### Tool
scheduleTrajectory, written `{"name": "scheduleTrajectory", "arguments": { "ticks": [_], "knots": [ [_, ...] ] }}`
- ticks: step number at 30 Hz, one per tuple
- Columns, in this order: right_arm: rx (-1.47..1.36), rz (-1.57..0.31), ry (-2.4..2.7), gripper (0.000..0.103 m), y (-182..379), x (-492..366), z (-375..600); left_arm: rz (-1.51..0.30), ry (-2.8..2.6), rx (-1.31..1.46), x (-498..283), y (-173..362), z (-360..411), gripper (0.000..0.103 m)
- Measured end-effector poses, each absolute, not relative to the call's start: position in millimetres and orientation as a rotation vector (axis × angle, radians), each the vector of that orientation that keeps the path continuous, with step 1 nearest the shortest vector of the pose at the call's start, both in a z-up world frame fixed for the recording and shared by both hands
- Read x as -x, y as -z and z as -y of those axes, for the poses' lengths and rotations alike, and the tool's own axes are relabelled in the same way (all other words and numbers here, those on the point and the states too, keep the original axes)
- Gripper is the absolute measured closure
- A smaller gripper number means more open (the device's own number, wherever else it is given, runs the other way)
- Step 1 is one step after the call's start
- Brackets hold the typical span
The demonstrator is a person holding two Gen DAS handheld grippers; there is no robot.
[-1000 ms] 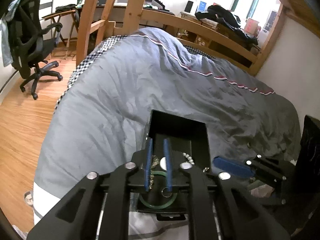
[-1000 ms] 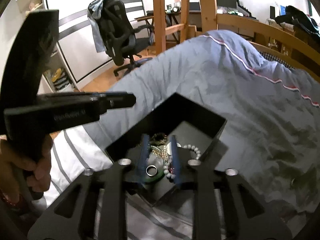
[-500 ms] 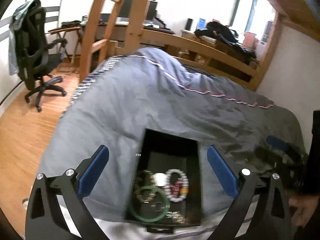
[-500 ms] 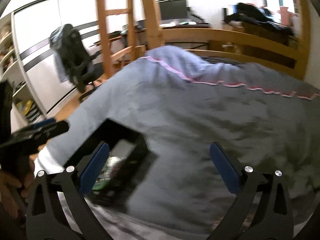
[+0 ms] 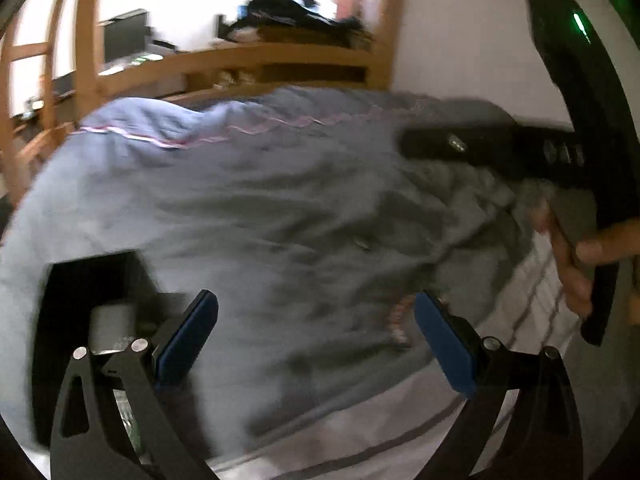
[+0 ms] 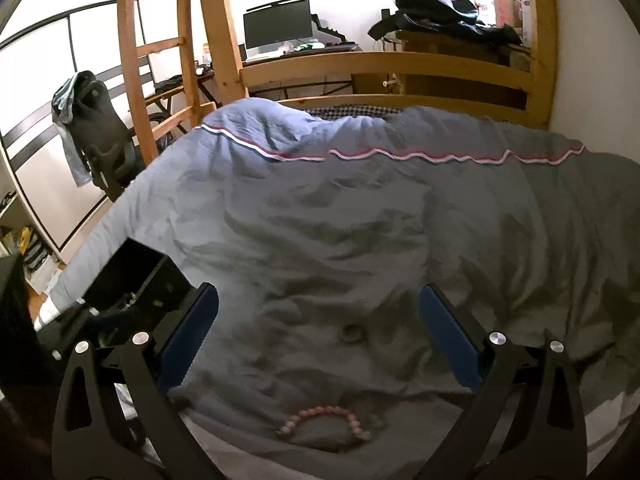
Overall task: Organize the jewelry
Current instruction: 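Grasp the pink beaded bracelet with the left tool while the right tool grasps the silver ring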
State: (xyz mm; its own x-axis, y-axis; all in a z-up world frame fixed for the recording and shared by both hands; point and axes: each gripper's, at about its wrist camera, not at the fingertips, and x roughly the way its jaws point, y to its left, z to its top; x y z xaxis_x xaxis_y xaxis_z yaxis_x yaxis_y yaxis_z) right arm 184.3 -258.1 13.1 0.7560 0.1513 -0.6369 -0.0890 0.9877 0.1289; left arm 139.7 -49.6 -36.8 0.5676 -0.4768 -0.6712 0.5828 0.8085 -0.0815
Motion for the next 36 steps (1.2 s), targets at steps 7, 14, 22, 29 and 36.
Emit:
{"name": "scheduleTrajectory", "arguments": {
  "ticks": [7,14,22,29,36],
  "knots": [
    [-0.121,-0.696,-0.220,0.005,22.0,-193.0,278.9,-0.816,0.759,-0.148,-139.9,76.6,97.0,0.036],
    [-0.145,-0.763,-0.277,0.056,73.2,-213.6,284.7,-0.914,0.755,-0.122,-154.1,111.3,108.0,0.061],
    [-0.101,-0.821,-0.343,0.077,103.9,-230.9,263.4,-0.905,0.760,-0.125,-153.6,116.1,110.8,0.071],
    [-0.130,-0.851,-0.276,0.087,111.6,-232.3,274.8,-0.902,0.733,-0.227,-144.0,114.6,118.4,0.081],
    [-0.163,-0.893,-0.259,0.086,120.8,-237.8,279.9,-0.900,0.708,-0.317,-135.3,115.5,123.3,0.082]
  ]
}}
